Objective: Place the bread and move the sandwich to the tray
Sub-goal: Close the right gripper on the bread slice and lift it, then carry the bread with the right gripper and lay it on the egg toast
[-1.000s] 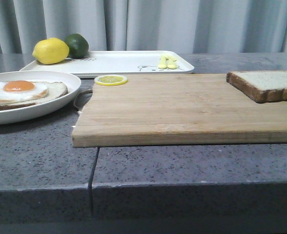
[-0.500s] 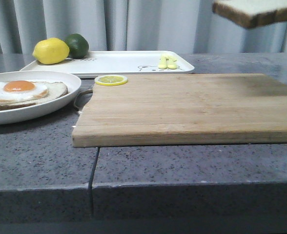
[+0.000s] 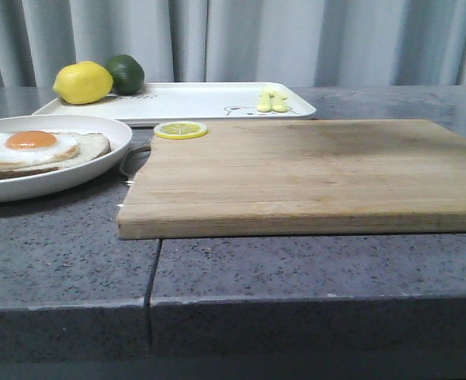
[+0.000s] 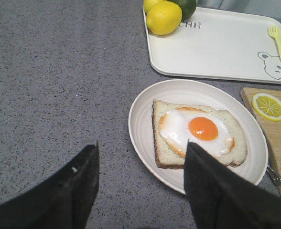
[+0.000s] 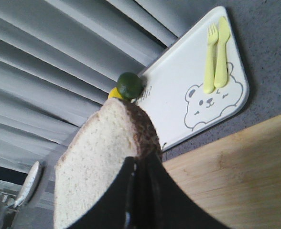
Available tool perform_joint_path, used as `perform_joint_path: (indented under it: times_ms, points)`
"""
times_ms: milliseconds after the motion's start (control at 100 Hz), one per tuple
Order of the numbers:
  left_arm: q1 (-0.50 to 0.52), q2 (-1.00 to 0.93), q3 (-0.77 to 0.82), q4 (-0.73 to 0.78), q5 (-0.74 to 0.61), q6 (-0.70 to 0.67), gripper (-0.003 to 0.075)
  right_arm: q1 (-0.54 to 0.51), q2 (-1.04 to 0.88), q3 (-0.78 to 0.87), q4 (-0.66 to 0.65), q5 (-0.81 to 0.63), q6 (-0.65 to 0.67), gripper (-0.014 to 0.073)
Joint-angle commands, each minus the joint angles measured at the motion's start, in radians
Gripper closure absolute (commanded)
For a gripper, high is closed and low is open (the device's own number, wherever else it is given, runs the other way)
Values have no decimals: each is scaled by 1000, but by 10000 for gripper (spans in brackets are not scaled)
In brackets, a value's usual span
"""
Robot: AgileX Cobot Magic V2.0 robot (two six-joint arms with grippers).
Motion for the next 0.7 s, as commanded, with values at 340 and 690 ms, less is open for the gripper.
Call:
perform_joint_path:
  times_ms: [340, 690]
  points:
    - [-5, 10, -32, -16, -66, -9, 356, 401, 171, -221, 100, -305, -6, 702]
    - [-5, 10, -32, -16, -66, -9, 356, 599, 352, -381, 100, -466, 126, 702]
